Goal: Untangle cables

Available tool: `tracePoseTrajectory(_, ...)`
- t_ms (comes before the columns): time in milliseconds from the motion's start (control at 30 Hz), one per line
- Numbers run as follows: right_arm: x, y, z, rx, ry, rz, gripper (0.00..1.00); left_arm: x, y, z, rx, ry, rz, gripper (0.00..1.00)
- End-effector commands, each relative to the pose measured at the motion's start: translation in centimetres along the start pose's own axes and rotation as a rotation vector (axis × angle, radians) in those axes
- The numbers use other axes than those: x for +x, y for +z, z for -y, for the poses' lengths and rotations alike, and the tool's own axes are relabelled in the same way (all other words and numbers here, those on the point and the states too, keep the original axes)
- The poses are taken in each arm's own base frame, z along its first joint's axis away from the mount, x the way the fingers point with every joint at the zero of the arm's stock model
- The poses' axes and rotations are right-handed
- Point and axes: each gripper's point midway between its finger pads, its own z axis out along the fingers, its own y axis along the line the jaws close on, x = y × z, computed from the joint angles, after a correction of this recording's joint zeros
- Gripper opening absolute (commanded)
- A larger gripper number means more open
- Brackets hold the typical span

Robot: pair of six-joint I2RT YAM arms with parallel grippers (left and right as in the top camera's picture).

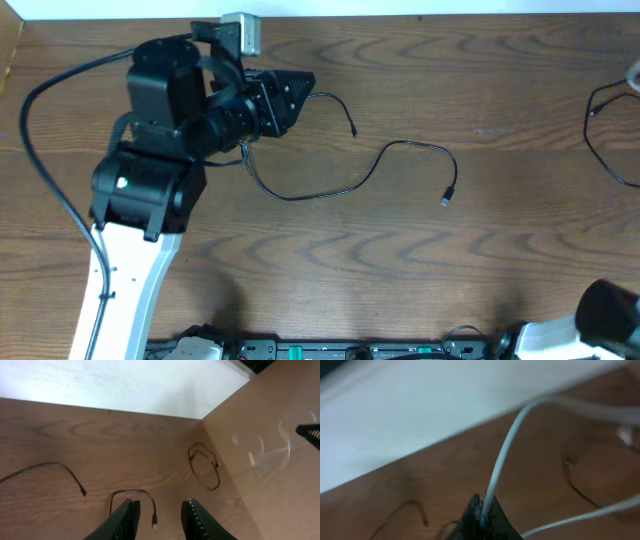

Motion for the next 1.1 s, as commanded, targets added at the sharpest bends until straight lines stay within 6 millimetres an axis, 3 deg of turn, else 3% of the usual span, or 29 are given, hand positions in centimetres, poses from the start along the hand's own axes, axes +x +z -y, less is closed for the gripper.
tracePoseTrajectory(0,0.4,0.9,7.5,0.195,0.151,-0.04,0.01,-0.2,0.6,-0.6,-0.012,0.045,-0.005,0.33)
tracePoseTrajectory(167,2.1,2.1,15.1,0.367,0.287,-0.117,0.01,0.3,2.0,-1.6,-0.027,0.039,-0.039,0.33)
tracePoseTrajectory(333,4.1,4.4,20.1,0.42,0.41,-0.203,0.01,0.7,3.1,-2.6,-0.041,0.02,-0.069,0.33)
tracePoseTrajectory(733,8.3,9.5,25.6,0.503,0.481,-0.363,0.01,0.9,3.4,-2.8,-0.043,0.034,-0.077,0.33)
tracePoseTrajectory(767,8.5,9.7,25.7,0.503,0.485,-0.373,0.08,0.9,3.4,-2.8,-0.044,0.034,-0.077,0.33)
tracePoseTrajectory(800,8.8,10.0,25.9,0.504,0.489,-0.384,0.24,0.9,3.4,-2.9,-0.044,0.033,-0.078,0.33)
tracePoseTrajectory(867,8.9,10.3,25.5,0.477,0.489,-0.39,0.68,1.0,3.6,-3.0,-0.046,0.031,-0.082,0.33)
tracePoseTrajectory(900,8.8,10.4,25.2,0.461,0.488,-0.391,0.83,1.0,3.6,-3.1,-0.047,0.029,-0.086,0.33)
tracePoseTrajectory(967,8.6,10.7,24.1,0.415,0.458,-0.397,0.99,1.4,4.0,-3.5,-0.057,0.042,-0.103,0.33)
tracePoseTrajectory(1067,8.7,10.8,22.8,0.378,0.418,-0.418,0.99,2.4,4.7,-5.2,-0.113,0.038,-0.144,0.33)
